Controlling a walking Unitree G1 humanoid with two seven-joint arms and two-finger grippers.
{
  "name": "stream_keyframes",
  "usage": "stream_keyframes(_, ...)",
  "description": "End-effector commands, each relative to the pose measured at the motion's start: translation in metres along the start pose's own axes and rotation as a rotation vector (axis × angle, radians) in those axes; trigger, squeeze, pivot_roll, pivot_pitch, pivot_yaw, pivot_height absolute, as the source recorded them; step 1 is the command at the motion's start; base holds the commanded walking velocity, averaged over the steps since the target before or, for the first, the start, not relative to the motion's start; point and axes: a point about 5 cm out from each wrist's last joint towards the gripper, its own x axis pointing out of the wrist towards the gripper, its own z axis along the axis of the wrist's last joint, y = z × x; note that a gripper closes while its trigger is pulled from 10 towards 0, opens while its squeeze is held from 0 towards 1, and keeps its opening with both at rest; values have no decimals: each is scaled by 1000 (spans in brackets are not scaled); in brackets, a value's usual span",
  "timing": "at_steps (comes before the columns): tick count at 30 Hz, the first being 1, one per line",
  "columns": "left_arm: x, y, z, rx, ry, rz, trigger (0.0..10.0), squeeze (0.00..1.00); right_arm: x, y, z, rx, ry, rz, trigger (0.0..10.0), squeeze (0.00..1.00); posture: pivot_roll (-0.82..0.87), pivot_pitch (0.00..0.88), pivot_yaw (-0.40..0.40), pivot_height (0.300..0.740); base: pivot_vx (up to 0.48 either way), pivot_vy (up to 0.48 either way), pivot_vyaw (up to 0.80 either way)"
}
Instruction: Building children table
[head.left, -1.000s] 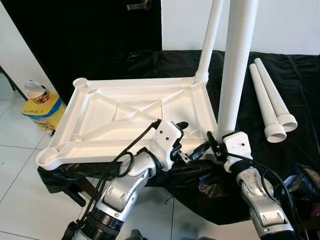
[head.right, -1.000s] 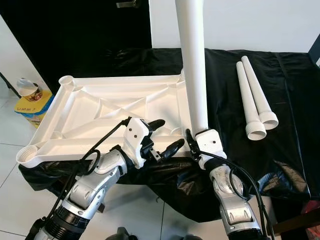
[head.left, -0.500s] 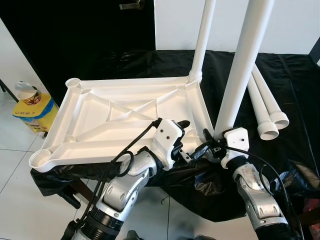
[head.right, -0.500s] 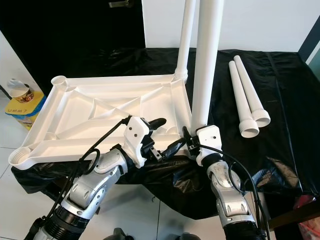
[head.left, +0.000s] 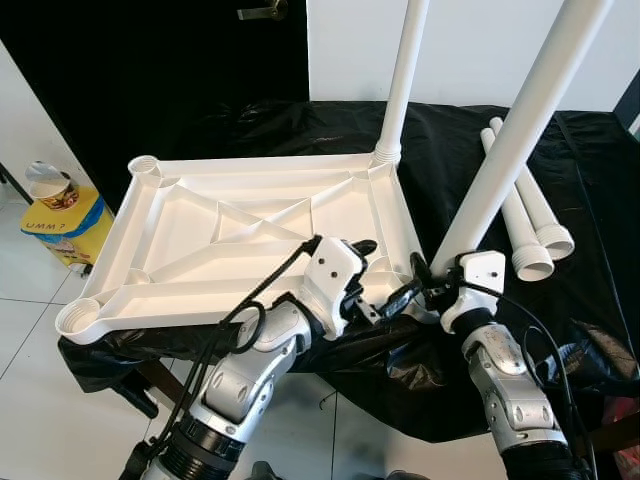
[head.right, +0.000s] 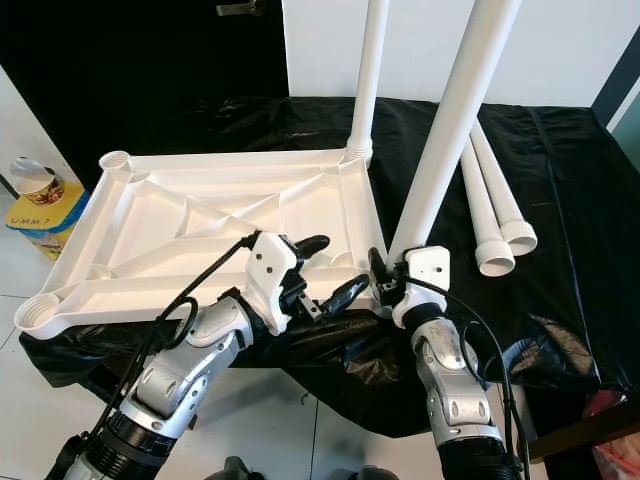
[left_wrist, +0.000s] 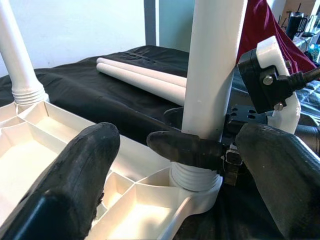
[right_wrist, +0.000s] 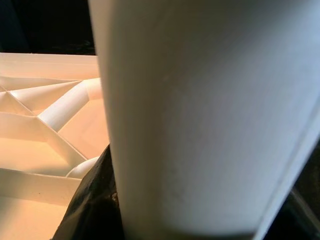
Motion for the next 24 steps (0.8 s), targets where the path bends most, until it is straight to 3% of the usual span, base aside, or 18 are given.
stream_keyframes(1, 1, -2, 3, 9, -6, -60, 10000, 0, -8, 0, -25, -12, 127, -11, 10000, 0, -30, 47, -1, 740, 0, 0, 0)
stream_keyframes(5, 1, -2, 4, 11, -8, -61, 10000, 0, -11, 0, -26, -54, 117, -18, 10000, 0, -28, 43, -3, 740, 0, 0, 0)
stream_keyframes(10, 1, -2, 4, 13, -10, -60, 10000, 0, -16, -3, -26, -67, 101, -141, 10000, 0, -27, 40, -2, 740, 0, 0, 0)
stream_keyframes(12, 1, -2, 4, 13, -9, -61, 10000, 0, -17, -9, -27, -73, 102, -285, 10000, 0, -26, 39, -2, 740, 0, 0, 0)
stream_keyframes(13, 1, -2, 4, 13, -9, -61, 10000, 0, -17, -9, -27, -73, 102, -285, 10000, 0, -26, 39, -2, 740, 0, 0, 0)
stream_keyframes(16, 1, -2, 5, 13, -9, -64, 10000, 0, -18, -16, -30, -59, 121, -444, 10000, 0, -24, 36, -1, 740, 0, 0, 0)
stream_keyframes(24, 2, -3, 5, 15, -10, -65, 10000, 0, -18, -15, -36, 2, 155, -503, 10000, 0, -21, 26, -3, 740, 0, 0, 0)
